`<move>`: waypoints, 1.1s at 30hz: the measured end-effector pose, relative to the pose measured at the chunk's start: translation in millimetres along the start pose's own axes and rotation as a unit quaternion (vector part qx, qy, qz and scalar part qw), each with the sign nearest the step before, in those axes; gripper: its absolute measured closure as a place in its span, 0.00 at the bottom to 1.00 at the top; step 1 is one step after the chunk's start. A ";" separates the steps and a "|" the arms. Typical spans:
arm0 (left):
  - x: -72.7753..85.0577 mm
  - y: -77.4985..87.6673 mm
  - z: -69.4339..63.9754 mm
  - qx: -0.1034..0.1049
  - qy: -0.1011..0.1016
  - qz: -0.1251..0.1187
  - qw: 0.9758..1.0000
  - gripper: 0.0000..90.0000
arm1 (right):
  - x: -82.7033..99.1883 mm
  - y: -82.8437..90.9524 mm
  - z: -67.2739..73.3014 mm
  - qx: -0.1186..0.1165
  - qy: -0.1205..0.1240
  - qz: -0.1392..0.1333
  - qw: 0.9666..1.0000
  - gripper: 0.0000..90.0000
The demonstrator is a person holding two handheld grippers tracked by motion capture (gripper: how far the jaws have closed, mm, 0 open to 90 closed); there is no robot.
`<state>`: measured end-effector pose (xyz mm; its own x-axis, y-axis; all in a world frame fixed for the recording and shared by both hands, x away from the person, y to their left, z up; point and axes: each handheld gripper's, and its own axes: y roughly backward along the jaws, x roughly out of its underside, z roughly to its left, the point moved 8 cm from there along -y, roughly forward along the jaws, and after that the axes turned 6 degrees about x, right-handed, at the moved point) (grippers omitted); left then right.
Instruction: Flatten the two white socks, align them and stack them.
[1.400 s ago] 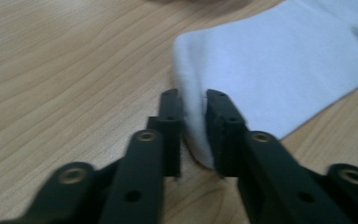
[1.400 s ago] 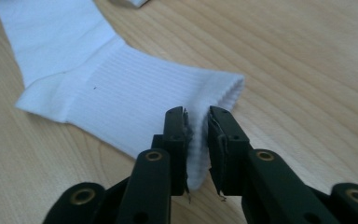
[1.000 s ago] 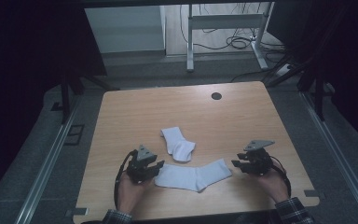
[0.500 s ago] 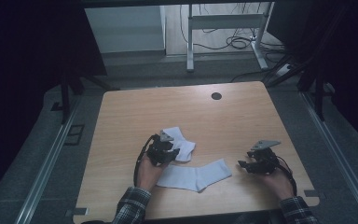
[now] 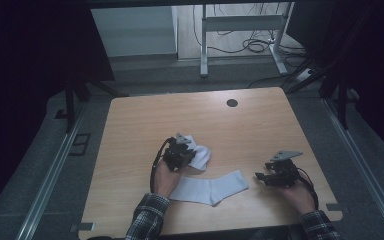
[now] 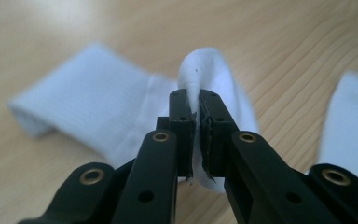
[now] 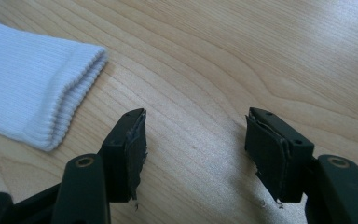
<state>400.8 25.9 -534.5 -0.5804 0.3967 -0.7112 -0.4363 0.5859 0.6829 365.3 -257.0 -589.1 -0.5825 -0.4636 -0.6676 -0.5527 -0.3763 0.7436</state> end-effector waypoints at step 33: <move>-41.7 65.9 28.7 -0.056 0.011 -0.061 0.997 0.94 | 0.6 -0.6 1.8 0.002 -0.001 -0.005 1.000 0.39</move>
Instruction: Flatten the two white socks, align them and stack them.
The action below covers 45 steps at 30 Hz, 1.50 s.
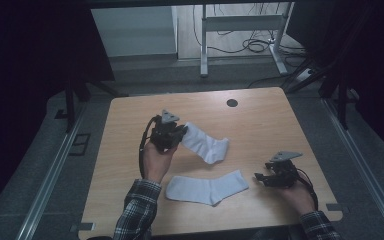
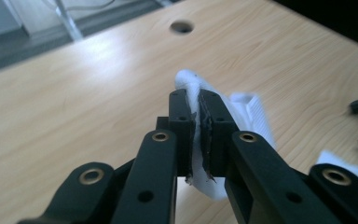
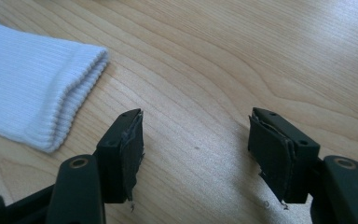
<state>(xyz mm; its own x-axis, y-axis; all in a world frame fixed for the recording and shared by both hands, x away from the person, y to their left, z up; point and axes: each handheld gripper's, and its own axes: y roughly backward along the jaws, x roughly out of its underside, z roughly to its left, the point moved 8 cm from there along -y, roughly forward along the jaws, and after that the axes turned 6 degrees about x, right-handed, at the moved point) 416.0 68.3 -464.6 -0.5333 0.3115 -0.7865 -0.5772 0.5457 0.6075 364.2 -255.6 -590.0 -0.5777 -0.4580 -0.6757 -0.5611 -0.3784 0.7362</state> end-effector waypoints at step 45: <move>87.4 -69.6 -4.5 0.003 0.004 0.080 0.997 0.49 | 0.0 -0.3 0.6 0.001 0.000 -0.003 1.000 0.37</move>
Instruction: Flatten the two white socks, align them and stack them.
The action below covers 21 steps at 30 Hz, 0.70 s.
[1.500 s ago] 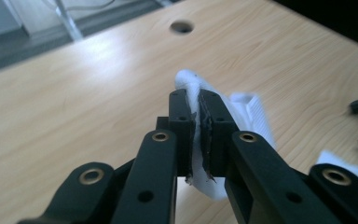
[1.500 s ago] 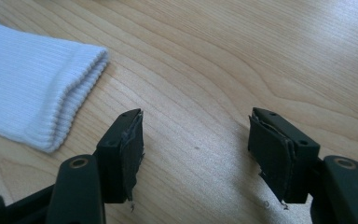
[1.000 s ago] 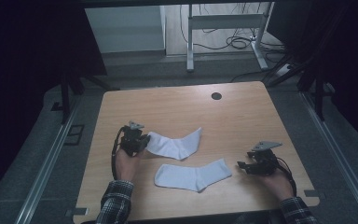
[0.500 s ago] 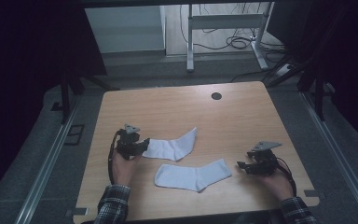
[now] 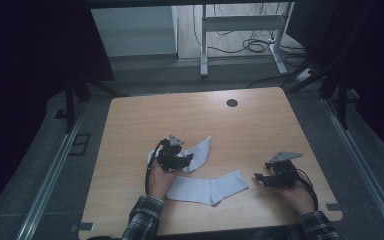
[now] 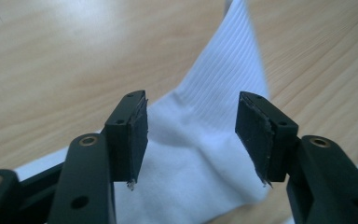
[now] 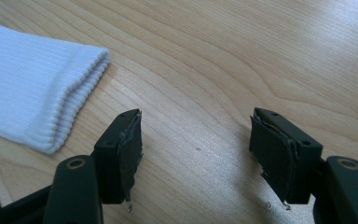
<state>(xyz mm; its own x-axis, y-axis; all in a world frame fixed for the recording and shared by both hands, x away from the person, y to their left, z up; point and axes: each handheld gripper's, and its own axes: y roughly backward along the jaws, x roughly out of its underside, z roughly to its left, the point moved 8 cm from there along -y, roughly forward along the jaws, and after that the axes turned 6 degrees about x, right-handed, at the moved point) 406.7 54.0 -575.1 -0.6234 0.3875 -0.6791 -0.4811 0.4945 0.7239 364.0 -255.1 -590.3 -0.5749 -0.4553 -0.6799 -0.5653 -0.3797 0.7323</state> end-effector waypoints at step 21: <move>29.8 19.4 51.6 -0.064 0.064 -0.003 0.996 0.45 | -0.4 -0.2 0.0 0.000 -0.003 0.000 1.000 0.38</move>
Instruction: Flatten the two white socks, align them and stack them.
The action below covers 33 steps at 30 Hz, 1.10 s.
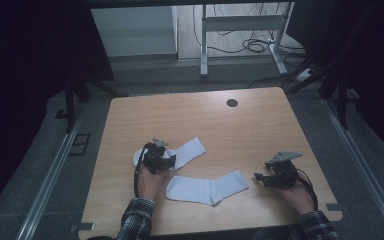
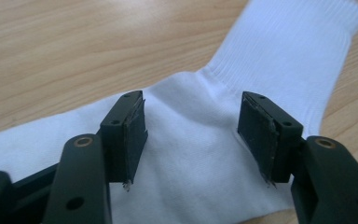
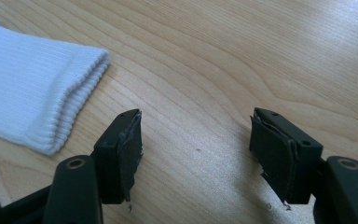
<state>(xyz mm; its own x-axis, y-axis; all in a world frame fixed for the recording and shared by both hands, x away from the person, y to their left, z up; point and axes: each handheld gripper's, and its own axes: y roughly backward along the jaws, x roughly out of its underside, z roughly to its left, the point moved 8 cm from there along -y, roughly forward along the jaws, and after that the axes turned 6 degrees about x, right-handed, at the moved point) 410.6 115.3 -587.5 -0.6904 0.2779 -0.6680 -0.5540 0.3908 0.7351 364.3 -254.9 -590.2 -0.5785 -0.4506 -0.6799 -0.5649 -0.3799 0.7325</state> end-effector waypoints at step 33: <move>43.5 39.3 78.3 -0.028 0.048 -0.012 0.998 0.72 | -46.9 -7.1 43.3 -0.047 0.021 -0.004 0.999 0.80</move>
<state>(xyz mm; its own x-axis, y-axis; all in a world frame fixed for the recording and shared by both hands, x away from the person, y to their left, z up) 395.3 211.5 -596.7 -0.7167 0.1817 -0.6733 -0.5944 0.3457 0.7261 370.0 -196.1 -565.1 -0.5482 -0.4790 -0.6856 -0.5109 -0.4572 0.7280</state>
